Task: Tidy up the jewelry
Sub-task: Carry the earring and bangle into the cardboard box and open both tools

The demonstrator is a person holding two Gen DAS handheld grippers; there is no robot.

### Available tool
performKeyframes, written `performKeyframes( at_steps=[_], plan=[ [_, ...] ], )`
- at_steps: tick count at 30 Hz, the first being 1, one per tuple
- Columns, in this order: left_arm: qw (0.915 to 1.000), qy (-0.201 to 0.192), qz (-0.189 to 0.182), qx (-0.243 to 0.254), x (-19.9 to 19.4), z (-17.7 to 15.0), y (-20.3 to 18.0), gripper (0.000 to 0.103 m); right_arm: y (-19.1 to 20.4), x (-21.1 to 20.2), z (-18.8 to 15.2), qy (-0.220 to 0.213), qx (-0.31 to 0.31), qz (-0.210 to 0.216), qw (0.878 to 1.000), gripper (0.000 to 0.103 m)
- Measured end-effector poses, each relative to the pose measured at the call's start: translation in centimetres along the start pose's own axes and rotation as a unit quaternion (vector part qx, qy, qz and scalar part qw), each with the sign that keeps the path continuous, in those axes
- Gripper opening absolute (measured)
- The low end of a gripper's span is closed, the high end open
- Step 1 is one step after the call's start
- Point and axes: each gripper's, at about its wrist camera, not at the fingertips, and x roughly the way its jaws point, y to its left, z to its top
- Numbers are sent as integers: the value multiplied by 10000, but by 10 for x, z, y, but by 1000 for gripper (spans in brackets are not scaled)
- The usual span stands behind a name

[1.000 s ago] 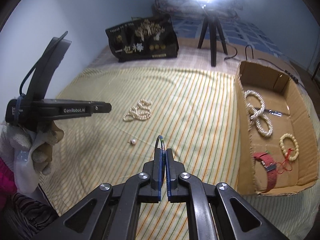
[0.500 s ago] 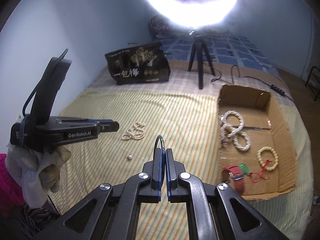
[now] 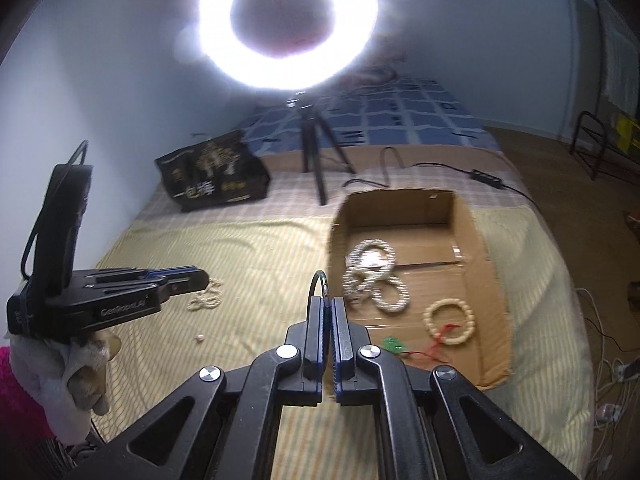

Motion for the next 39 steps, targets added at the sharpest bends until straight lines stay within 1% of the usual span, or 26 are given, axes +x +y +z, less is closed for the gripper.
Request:
performKeyframes(
  at_steps=[6,12,20,26,34,36,37,38,39],
  plan=[
    [9997,-49,-184,118,9,8,-29,9,-26,-5,0,-25,162,-220,9996,0],
    [9994,6,-298,170,24,12,-53,9,-47,-7,-5,26,238,-411,9989,0],
    [9990,63,-374,226,40,14,-72,9,-73,-5,-12,102,451,-567,9973,0],
    [9987,109,-447,230,49,14,-82,9,-83,-3,-16,155,570,-585,9965,0],
    [9984,93,-494,243,60,16,-90,9,-82,2,-18,176,559,-538,9968,2],
    [9986,99,-446,258,62,17,-91,9,-82,2,-18,167,556,-572,9967,21],
    [9987,107,-431,266,62,17,-91,9,-83,2,-18,154,566,-585,9966,36],
    [9988,114,-401,269,63,18,-90,15,-85,1,-18,114,599,-617,9962,45],
    [9989,114,-381,263,63,18,-89,32,-86,0,-18,103,631,-651,9958,49]
  ],
)
